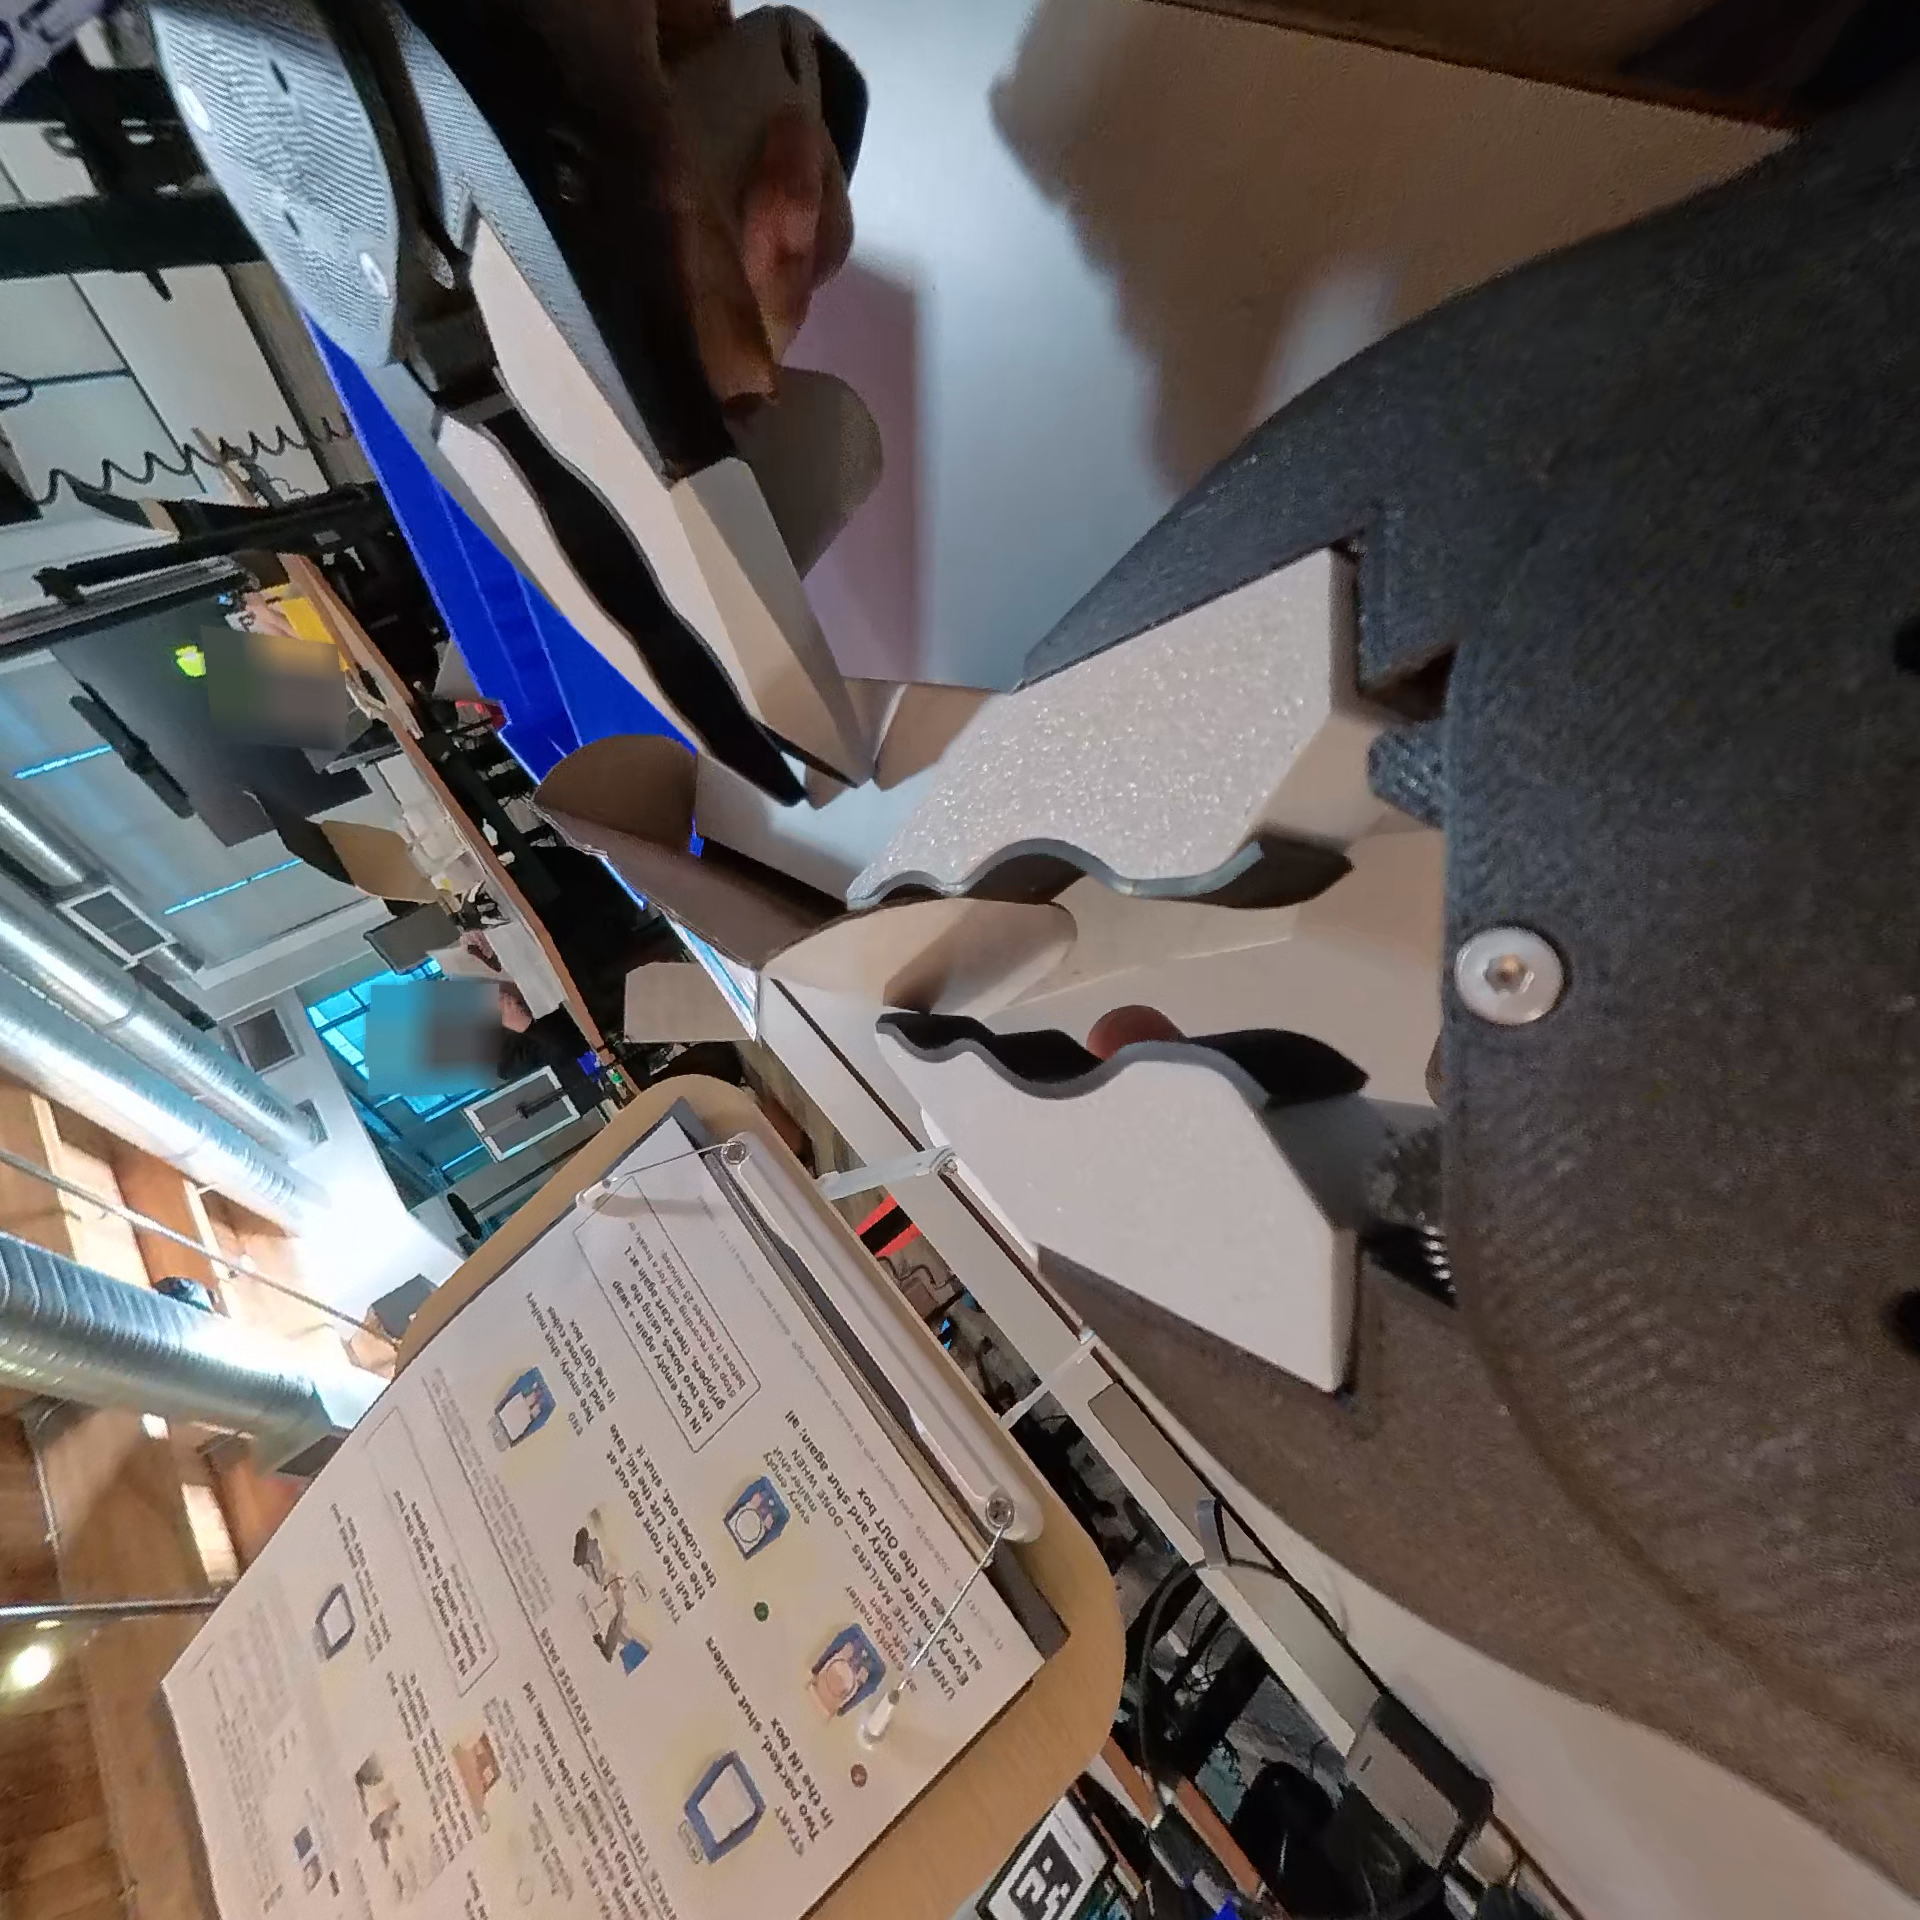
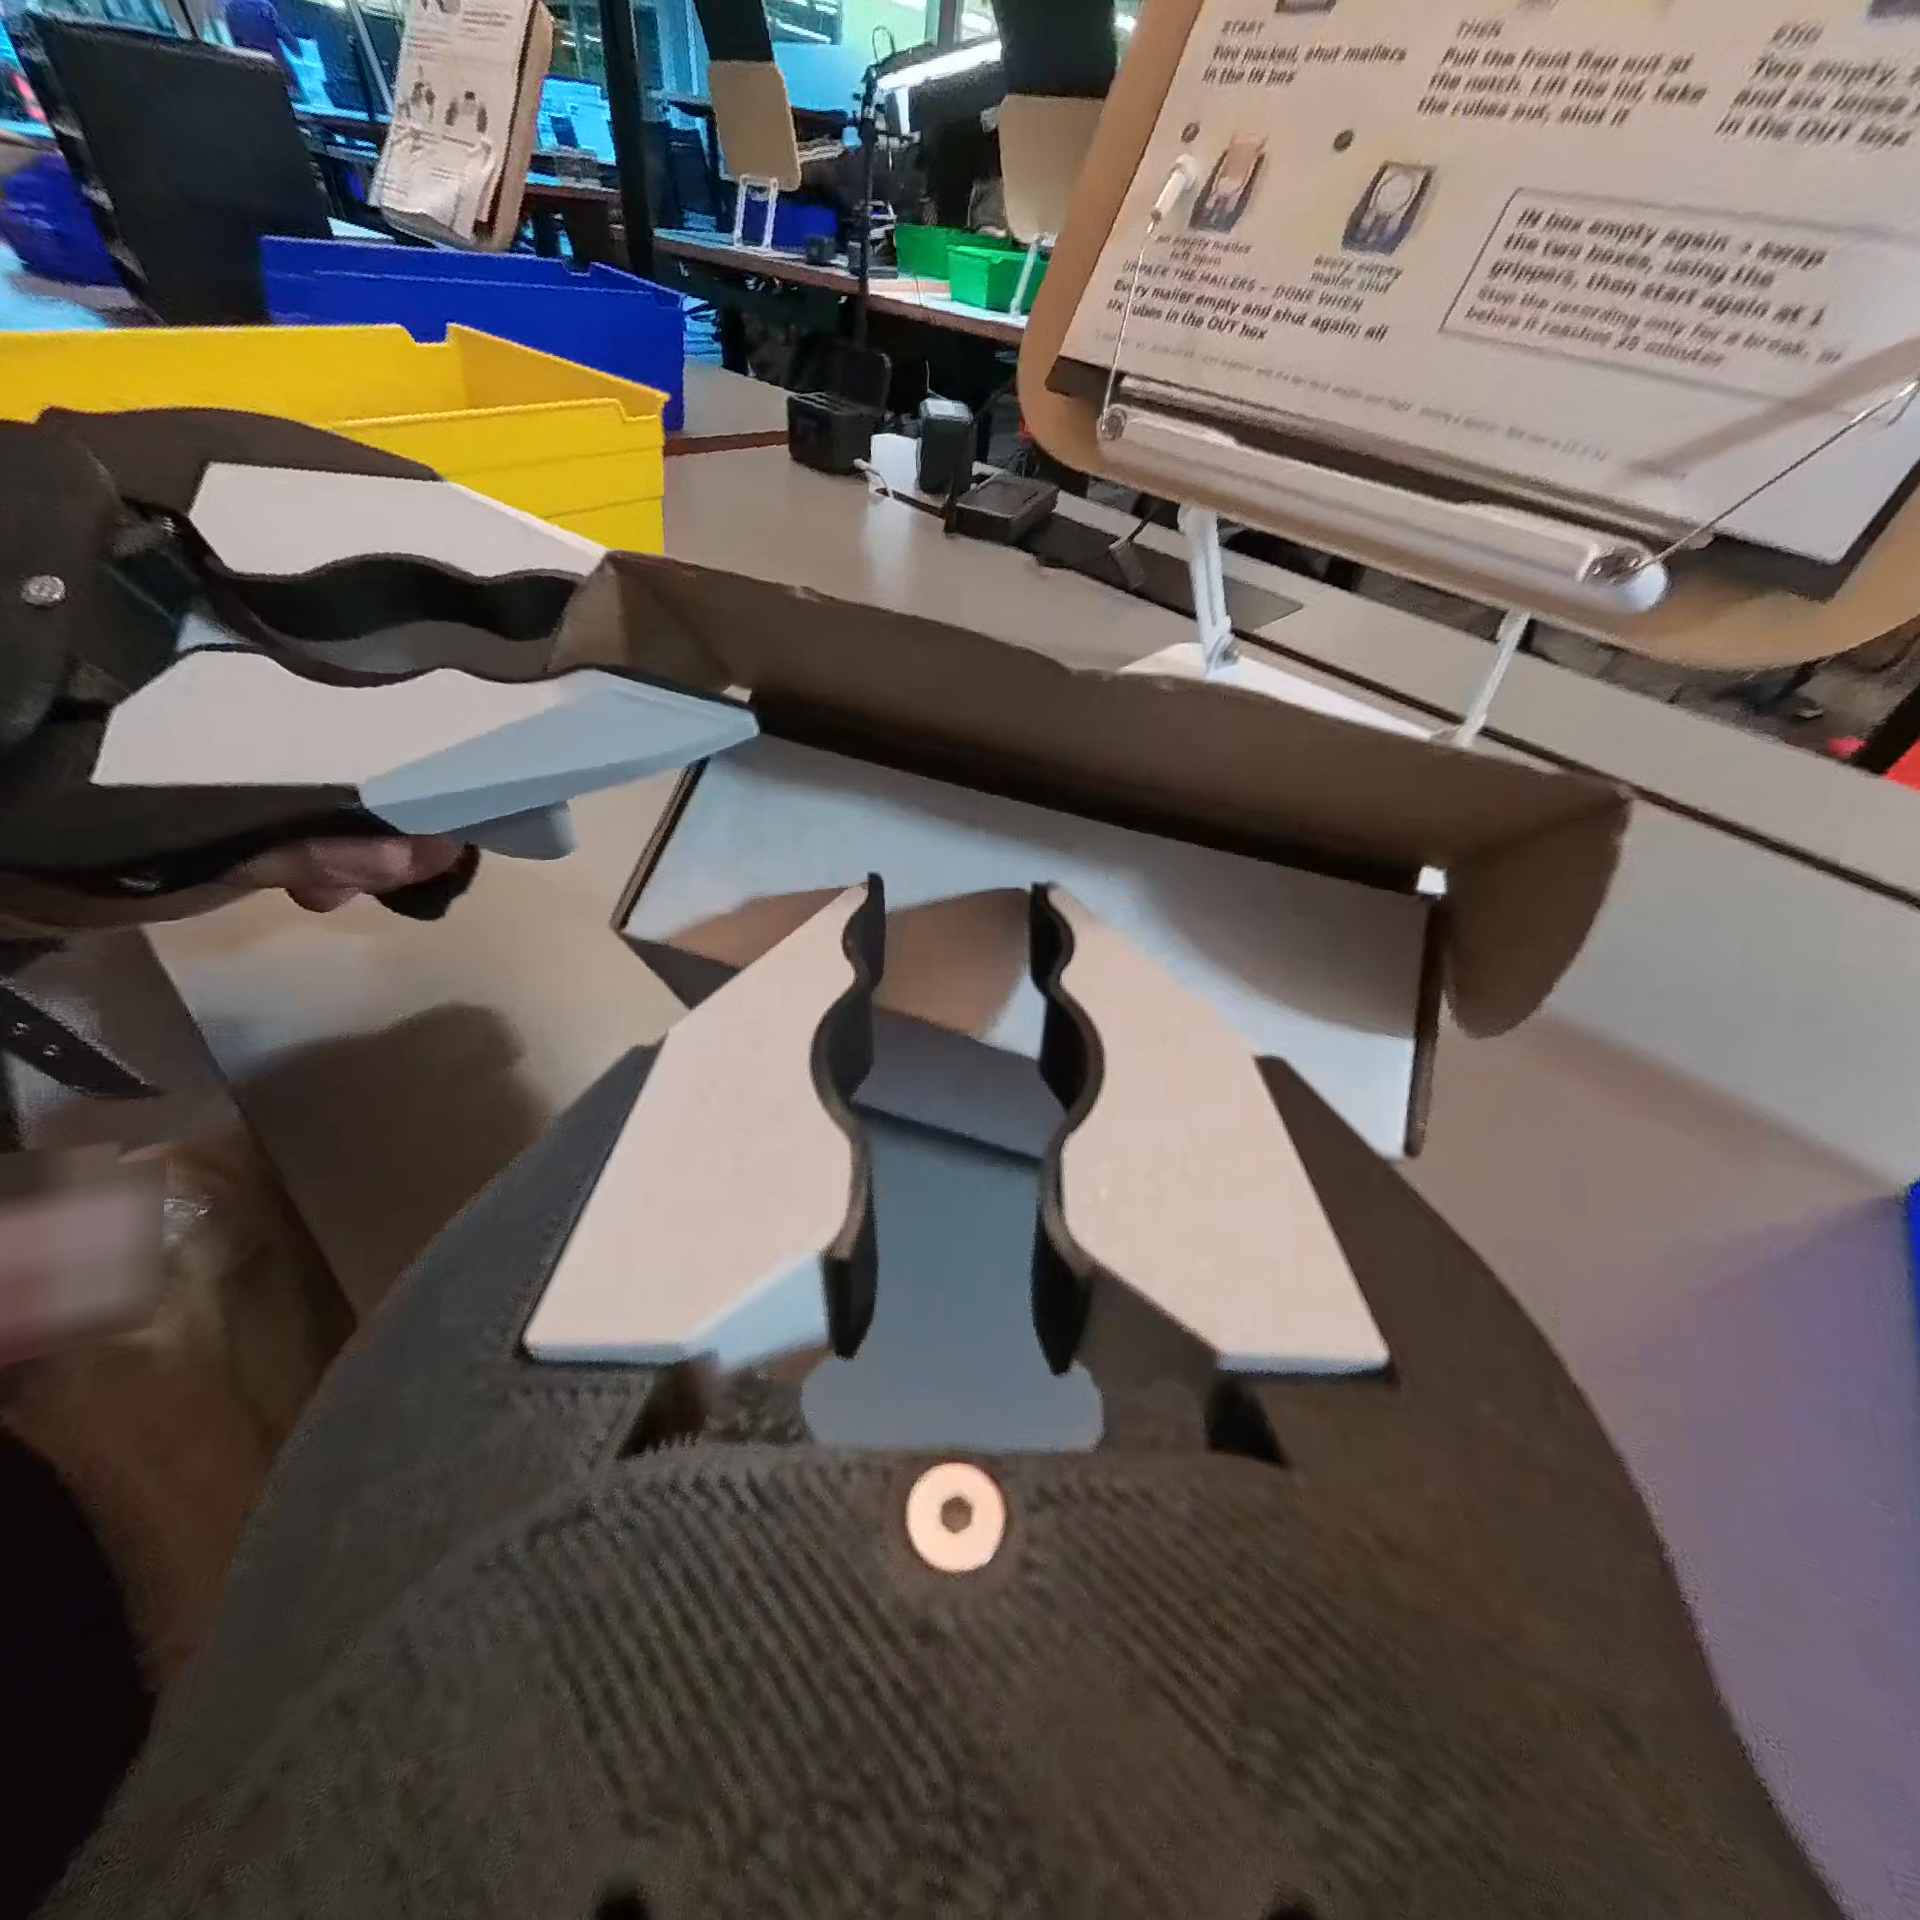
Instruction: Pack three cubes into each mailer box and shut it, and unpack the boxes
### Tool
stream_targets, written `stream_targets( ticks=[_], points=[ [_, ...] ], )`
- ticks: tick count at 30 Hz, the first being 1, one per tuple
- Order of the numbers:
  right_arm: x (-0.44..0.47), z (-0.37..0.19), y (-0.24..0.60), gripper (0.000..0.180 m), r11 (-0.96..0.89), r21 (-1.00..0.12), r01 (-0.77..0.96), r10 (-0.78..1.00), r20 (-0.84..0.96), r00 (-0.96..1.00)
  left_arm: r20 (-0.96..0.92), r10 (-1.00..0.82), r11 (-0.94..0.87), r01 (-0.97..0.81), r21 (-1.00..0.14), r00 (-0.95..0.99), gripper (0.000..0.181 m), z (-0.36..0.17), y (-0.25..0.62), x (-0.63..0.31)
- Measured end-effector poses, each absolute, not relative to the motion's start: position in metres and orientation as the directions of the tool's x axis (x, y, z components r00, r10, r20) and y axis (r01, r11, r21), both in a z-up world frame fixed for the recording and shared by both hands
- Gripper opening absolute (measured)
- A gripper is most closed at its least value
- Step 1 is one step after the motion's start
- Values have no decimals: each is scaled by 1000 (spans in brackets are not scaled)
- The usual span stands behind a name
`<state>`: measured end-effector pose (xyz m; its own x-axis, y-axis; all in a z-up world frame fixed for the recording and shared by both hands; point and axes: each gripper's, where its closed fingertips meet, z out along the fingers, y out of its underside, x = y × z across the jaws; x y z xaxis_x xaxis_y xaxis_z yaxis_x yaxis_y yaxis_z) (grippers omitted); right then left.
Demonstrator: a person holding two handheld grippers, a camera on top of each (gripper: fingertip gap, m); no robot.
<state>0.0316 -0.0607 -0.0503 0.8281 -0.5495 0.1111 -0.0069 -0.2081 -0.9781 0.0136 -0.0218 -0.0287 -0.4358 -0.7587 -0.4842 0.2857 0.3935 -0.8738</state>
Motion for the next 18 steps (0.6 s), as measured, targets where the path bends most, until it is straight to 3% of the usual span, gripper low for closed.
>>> stream_targets(
  ticks=[10,15,18],
  points=[
    [16,-61,-74,26,-388,-918,-87,-527,143,838,-254,-861,188,189,-964,-441,24,-17,-2,26],
    [-20,-101,-86,29,-540,-828,-151,-424,113,899,-285,-857,198,235,-952,-430,26,-9,-7,22],
    [-32,-131,-94,41,-623,-772,-125,-359,141,923,-299,-845,207,246,-947,-443,25,-9,-14,19]
  ],
)
